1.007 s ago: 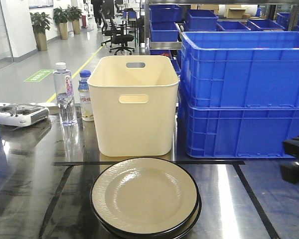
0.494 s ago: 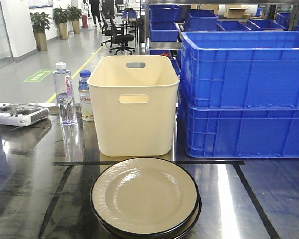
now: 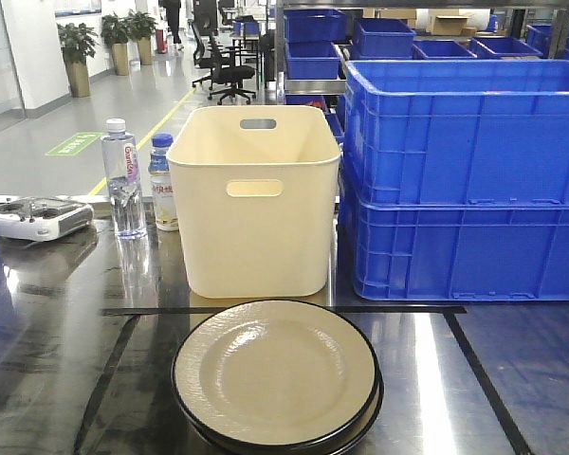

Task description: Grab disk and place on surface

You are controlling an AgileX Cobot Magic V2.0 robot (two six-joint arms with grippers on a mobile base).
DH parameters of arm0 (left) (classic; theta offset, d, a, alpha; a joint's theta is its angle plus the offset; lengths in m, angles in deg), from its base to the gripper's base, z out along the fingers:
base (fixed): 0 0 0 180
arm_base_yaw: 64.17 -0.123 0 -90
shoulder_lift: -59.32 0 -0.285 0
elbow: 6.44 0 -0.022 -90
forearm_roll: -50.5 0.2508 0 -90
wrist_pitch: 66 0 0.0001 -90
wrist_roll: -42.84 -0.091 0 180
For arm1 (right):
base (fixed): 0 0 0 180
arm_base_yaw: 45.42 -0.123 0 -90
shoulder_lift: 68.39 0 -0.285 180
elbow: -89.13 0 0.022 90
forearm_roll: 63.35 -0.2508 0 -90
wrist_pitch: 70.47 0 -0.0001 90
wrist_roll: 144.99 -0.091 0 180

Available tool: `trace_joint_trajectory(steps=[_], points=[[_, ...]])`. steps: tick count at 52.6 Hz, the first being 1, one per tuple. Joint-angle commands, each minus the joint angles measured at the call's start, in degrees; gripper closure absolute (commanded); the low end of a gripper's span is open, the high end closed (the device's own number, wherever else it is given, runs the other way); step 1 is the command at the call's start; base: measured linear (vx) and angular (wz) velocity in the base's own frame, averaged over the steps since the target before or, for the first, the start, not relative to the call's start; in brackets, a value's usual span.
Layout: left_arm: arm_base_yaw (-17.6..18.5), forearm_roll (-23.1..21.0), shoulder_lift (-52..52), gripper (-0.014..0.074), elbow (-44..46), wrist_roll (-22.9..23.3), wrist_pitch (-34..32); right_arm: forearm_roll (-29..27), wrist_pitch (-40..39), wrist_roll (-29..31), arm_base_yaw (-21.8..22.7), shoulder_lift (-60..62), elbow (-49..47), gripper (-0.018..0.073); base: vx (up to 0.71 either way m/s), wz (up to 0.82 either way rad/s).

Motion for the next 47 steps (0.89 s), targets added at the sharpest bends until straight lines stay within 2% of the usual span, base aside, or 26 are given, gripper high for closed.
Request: trace_joint_trajectory(steps=[1,6,10,12,19,24,28,34,37,47], points=[[0.41,-1.66,-0.26,0.0598,1.46,0.21,-3.52,0.18,-4.26,0.12,0.17,0.32,-1.77,0.0568,0.00,0.00],[0.41,-0.92,0.54,0.0598,1.27,0.21,-3.59,0.18,-4.26,0.12,0.17,0.32,-1.77,0.0568,0.00,0.00],[0.41,4.10,3.31,0.0598,0.17,1.92,-4.12,0.18,-4.26,0.12,0.17,0.32,-1.77,0.0568,0.00,0.00],[0.41,6.56,4.99,0.0598,-0.84,4.38,-4.41,0.18,-4.26,0.12,0.17,0.32,-1.77,0.0568,0.00,0.00],[0.41,18.29,12.94,0.0598,-8.57,18.90,-8.11,0.18,-4.26,0.12,0.17,0.32,-1.77,0.0568,0.00,0.00],[0.41,26.85,18.74,0.0598,-14.96,27.43,-11.82,0.18,-4.26,0.12,0.17,0.32,-1.77,0.0568,0.00,0.00],[0.41,30.59,23.29,0.0598,-19.80,32.96,-13.66,0.18,-4.26,0.12,0.17,0.32,-1.77,0.0568,0.00,0.00],[0.41,31.80,27.43,0.0598,-26.54,37.05,-21.58,0.18,-4.26,0.12,0.17,0.32,-1.77,0.0568,0.00,0.00],[0.41,31.98,26.93,0.0598,-25.73,37.19,-19.04,0.18,-4.00,0.12,0.17,0.49,-1.77,0.0568,0.00,0.00],[0.41,31.66,27.08,0.0598,-25.80,37.37,-19.19,0.18,-3.80,0.12,0.17,0.50,-1.77,0.0568,0.00,0.00]])
